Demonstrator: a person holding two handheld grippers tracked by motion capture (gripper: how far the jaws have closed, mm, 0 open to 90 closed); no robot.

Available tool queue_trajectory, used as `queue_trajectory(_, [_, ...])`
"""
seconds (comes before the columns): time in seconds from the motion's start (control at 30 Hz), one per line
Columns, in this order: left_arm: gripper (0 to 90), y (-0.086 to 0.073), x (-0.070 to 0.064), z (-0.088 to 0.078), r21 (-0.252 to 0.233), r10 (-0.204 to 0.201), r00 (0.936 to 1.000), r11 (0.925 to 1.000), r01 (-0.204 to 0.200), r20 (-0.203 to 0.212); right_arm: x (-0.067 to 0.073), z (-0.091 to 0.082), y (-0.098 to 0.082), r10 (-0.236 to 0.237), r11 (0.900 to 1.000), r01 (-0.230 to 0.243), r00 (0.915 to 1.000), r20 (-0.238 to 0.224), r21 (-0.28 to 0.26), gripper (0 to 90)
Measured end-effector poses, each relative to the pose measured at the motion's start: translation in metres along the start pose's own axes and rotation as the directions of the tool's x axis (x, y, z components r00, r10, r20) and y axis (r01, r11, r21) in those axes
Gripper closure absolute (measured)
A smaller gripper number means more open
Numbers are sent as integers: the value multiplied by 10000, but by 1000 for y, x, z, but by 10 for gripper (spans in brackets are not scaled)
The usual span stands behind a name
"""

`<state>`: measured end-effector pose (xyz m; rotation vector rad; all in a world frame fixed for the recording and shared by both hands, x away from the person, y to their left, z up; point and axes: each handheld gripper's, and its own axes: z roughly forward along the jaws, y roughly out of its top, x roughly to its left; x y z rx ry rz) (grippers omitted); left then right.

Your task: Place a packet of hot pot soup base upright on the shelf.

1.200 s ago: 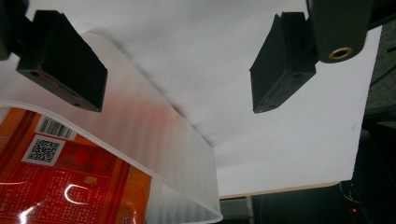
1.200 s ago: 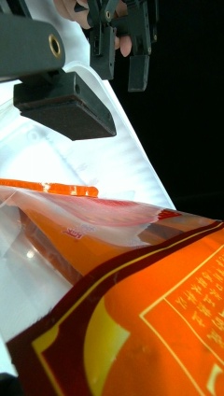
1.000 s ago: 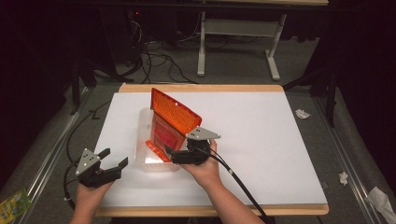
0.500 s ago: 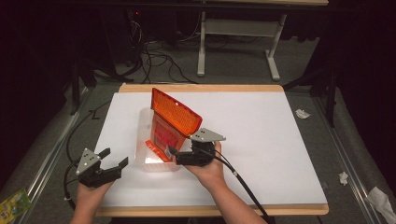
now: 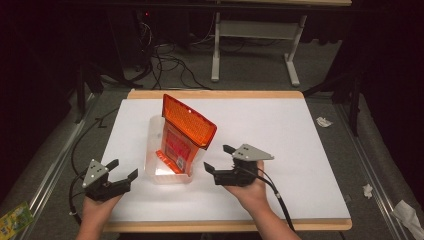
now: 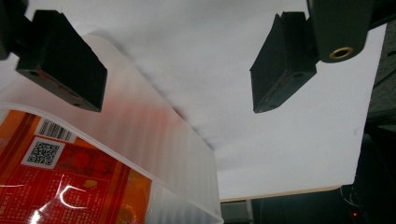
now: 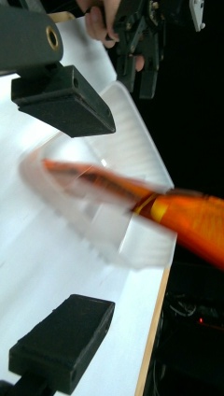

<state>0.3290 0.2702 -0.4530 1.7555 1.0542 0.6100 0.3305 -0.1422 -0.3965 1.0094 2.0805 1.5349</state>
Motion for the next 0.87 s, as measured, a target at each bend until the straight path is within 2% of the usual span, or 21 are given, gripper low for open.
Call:
queue_trajectory(0.1, [191, -1, 0, -1, 21, -49, 10000, 10000, 49, 18, -14, -21, -6, -113, 9999, 109, 9994, 318, 130, 105])
queue_trajectory(0.2, [191, -1, 0, -1, -1, -105, 9999, 9999, 105, -9, -33, -46, -16, -150, 9994, 119, 9954, 945, 324, 78])
queue_trajectory(0.27, [191, -1, 0, -2, 18, -132, 9999, 9999, 132, -9, -49, -67, -26, -82, 9990, 14, 9885, 1509, 447, 69])
queue_trajectory(0.33, [191, -1, 0, -2, 62, -191, 9998, 9998, 191, 13, -67, -91, -40, 150, 9984, -261, 9778, 2090, 504, 63])
queue_trajectory(0.4, [191, -2, 0, -2, 77, -226, 9997, 9997, 225, 51, -79, -110, -52, 323, 9976, -465, 9674, 2513, 507, 55])
queue_trajectory(0.43, [190, -2, -1, -1, 110, -213, 9997, 9997, 212, 69, -86, -121, -60, 277, 9975, -452, 9582, 2849, 549, 53])
queue_trajectory(0.47, [190, -1, -2, 0, 155, -174, 9998, 9997, 173, 89, -92, -129, -65, 308, 9975, -487, 9529, 3017, 520, 53])
queue_trajectory(0.5, [189, -1, -2, 1, 169, -163, 9998, 9997, 162, 88, -97, -135, -69, 596, 9964, -754, 9490, 3097, 394, 51])
queue_trajectory(0.53, [189, -1, -2, 1, 169, -163, 9998, 9997, 162, 88, -97, -135, -69, 596, 9964, -754, 9490, 3097, 394, 51])
queue_trajectory(0.57, [189, -1, -4, 4, 270, -103, 9999, 9996, 100, 111, -107, -142, -71, 1077, 9930, -1177, 9414, 3197, 122, 49])
queue_trajectory(0.6, [188, -1, -5, 5, 322, -118, 9999, 9994, 114, 113, -108, -142, -71, 1146, 9923, -1233, 9400, 3215, 66, 49])
queue_trajectory(0.67, [188, -1, -5, 7, 372, -170, 9998, 9992, 166, 104, -110, -142, -70, 1259, 9914, -1305, 9397, 3180, -68, 51])
queue_trajectory(0.87, [186, -1, -5, 3, 279, -110, 9999, 9996, 108, 65, -109, -137, -72, 1202, 9915, -1294, 9435, 3088, 93, 52])
